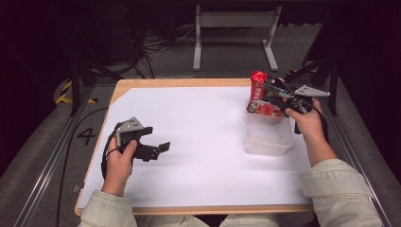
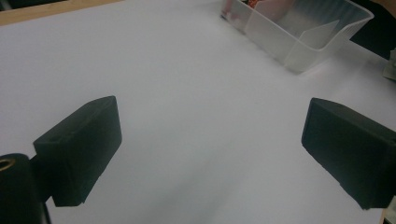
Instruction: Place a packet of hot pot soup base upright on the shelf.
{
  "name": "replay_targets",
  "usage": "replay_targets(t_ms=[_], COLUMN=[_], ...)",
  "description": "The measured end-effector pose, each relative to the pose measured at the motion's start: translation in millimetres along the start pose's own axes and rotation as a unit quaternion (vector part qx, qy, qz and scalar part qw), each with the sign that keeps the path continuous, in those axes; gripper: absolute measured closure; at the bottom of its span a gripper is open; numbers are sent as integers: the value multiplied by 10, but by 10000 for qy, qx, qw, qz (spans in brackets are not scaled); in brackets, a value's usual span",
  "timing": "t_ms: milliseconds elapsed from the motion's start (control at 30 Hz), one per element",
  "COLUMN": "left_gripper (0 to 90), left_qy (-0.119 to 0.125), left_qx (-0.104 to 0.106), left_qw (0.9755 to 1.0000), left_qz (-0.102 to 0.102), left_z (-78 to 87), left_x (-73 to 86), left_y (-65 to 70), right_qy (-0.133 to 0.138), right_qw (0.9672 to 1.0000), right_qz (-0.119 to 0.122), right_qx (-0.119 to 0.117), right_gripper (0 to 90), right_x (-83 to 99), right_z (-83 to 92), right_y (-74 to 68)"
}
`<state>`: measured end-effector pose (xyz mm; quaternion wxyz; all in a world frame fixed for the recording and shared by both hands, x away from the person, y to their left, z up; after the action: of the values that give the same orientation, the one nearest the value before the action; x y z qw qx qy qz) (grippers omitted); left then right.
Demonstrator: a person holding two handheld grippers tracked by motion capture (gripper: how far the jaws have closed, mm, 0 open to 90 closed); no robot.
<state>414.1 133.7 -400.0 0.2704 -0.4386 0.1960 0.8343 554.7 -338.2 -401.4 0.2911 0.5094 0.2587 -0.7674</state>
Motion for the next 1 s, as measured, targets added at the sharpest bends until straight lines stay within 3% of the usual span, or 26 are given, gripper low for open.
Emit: replay_targets(t_ms=[33, 67, 100, 200, 433, 633, 733, 833, 1000], left_gripper=[58, 58, 58, 58, 58, 56, 56, 55, 55], left_qy=[1, 4, 4, -5, 35, 200, 290, 345, 387], left_qx=[1, -2, -2, -1, -33, -59, -30, 11, 85], left_qw=[10000, 10000, 10000, 10000, 10000, 9997, 9995, 9994, 9992], left_qz=[-11, -32, -32, -34, -56, -89, -101, -78, -46], left_z=[-2, -6, -6, -5, 43, 133, 179, 226, 282], left_x=[1, 0, 0, 16, 80, 129, 179, 244, 360], left_y=[-3, -7, -7, -4, -1, 15, 16, 24, 36], right_qy=[-21, -41, -41, 25, 233, 309, 325, 330, 319], right_qw=[10000, 9999, 9999, 9994, 9995, 9988, 9986, 9980, 9963], right_qz=[63, 131, 131, 219, 48, 261, 398, 533, 548], right_qx=[40, 97, 97, 254, 222, 261, 144, -113, -581], right_gripper=[684, 588, 588, 408, 328, 308, 299, 297, 293], right_x=[-14, -38, -38, -100, -109, -124, -144, -149, -71], right_z=[6, 27, 27, 112, 426, 679, 758, 807, 802], right_y=[-10, -36, -36, -65, -182, -390, -572, -829, -1182])
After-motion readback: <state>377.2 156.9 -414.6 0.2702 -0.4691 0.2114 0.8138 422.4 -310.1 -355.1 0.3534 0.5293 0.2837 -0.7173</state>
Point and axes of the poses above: each handheld gripper's, and its own axes: z roughly backward along the jaws, x roughly out of its underside, y roughly to its right, the point moved 6 cm from there along -z, roughly forward along the jaws, and after that the axes turned 11 degrees about -x, right-handed, at the moved point
